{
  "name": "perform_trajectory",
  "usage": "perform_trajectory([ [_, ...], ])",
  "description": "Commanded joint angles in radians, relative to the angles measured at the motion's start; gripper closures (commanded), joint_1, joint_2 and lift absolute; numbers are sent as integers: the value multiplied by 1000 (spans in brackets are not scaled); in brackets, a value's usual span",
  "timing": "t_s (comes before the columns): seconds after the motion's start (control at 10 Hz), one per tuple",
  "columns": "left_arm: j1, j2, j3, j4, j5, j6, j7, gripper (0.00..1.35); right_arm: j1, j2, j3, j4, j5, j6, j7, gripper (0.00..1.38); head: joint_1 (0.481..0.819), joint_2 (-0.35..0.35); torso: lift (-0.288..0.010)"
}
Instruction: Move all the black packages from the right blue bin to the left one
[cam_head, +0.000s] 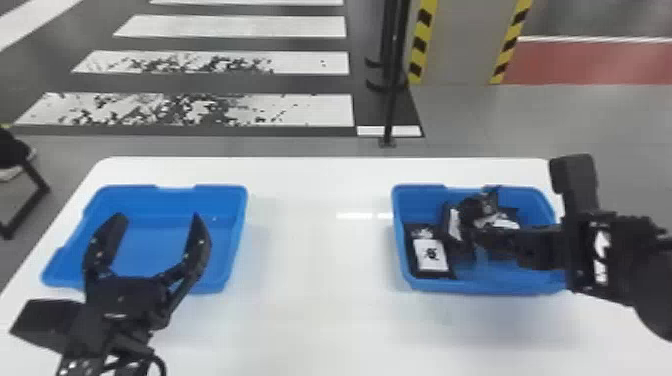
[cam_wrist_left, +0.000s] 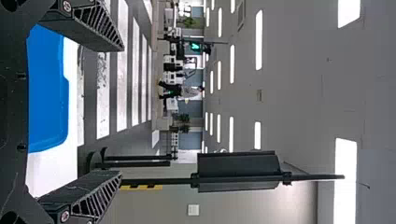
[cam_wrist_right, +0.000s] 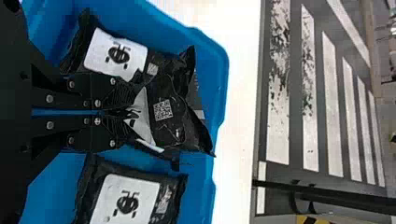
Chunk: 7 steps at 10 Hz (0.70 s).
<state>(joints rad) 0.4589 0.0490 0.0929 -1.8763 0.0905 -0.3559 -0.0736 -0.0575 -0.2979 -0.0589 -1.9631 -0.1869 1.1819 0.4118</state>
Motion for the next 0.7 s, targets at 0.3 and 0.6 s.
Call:
perform_trajectory([
  [0.3, -20, 20, -81, -22, 65, -15, 6, 96, -122, -9, 127, 38, -178, -36, 65, 1118, 695, 68, -140],
  [0.6, -54, 71, -238, -54, 111, -5, 6, 117, -257, -12, 306, 155, -256, -65, 91, 1118, 695, 120, -140],
])
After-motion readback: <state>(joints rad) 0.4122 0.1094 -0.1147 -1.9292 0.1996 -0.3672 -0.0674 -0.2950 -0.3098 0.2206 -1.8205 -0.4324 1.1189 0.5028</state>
